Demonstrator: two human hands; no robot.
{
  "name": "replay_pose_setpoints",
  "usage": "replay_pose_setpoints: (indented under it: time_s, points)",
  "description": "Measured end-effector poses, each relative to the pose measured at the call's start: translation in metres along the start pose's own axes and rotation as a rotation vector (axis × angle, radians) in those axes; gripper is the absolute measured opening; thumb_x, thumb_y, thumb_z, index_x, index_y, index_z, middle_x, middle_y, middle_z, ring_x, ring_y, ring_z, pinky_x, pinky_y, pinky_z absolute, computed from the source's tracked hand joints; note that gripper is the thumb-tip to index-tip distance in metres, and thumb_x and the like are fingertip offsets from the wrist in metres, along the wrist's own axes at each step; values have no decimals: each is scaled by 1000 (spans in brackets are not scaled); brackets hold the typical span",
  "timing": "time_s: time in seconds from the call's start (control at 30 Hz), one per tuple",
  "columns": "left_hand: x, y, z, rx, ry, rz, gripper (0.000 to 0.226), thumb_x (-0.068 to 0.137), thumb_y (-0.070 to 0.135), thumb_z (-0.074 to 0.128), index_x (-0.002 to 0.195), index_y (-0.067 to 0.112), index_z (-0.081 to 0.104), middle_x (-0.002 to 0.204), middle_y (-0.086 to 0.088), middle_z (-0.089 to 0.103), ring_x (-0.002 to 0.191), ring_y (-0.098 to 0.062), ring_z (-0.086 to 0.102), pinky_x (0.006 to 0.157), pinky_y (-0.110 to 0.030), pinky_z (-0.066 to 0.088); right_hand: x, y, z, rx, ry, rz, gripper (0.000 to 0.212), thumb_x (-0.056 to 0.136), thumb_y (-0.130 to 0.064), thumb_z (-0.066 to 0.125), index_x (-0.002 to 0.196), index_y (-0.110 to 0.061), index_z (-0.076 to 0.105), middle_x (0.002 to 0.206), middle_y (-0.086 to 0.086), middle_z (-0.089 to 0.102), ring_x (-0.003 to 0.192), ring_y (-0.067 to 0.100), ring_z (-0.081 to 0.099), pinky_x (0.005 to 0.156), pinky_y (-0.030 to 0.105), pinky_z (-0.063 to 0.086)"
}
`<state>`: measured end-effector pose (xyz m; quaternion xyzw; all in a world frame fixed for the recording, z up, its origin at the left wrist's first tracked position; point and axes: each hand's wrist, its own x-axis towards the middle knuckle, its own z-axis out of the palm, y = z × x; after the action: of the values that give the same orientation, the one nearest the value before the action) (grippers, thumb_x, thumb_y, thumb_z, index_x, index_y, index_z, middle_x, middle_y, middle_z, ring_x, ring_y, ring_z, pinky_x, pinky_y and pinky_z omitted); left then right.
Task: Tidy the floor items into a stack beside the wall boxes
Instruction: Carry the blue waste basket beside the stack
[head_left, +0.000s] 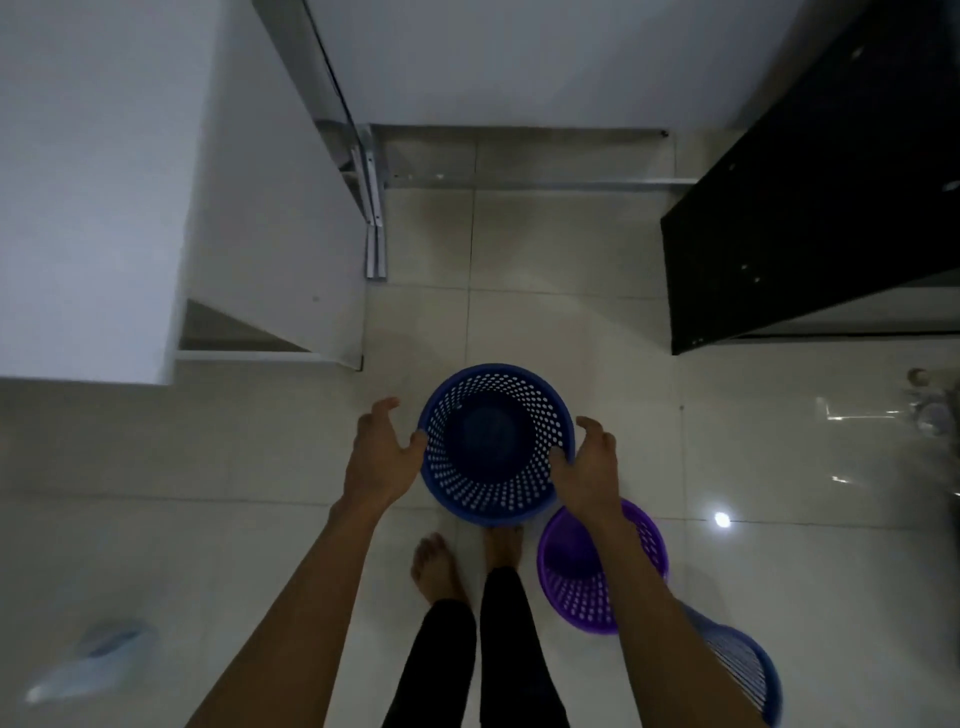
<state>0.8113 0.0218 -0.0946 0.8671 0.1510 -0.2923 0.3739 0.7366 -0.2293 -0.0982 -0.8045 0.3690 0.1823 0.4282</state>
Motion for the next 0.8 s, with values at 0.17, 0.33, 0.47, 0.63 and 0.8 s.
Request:
replay_pose_setpoints:
  time_s: [0.17,0.33,0.47,0.63,0.8]
  points:
    - [100,-81,97,34,1,-46,79,94,42,63,157,25,18,154,-11,30,135,-28,40,108,-42,38,109,78,76,-29,15,61,80,96,-24,61,159,-14,12,154,18,27,133,37,40,107,54,42]
    - [134,-130,158,14,15,-118,82,93,36,66,157,18,19,148,-15,39,129,-33,47,105,-54,46,156,129,116,-82,4,42,83,95,-25,62,159,-17,9,147,19,35,129,41,41,107,56,41]
    - [120,-136,169,-89,89,-94,68,94,26,65,150,15,29,132,-14,55,117,-30,56,98,-51,51,151,132,113,-41,24,34,75,96,-24,60,157,-18,17,142,18,41,126,33,45,101,40,40]
    - [34,-114,116,-186,164,-145,63,96,26,63,149,16,32,130,-6,54,115,-24,55,98,-52,51,74,80,74,-40,-25,-32,72,97,-28,59,157,-22,20,143,14,42,125,30,49,102,41,44]
    - [-123,-74,11,-312,300,-227,62,96,22,63,150,14,34,133,-11,53,120,-25,54,102,-49,49,-67,-10,17,-110,-109,-139,72,96,-24,60,156,-17,22,145,17,41,127,32,48,97,32,37]
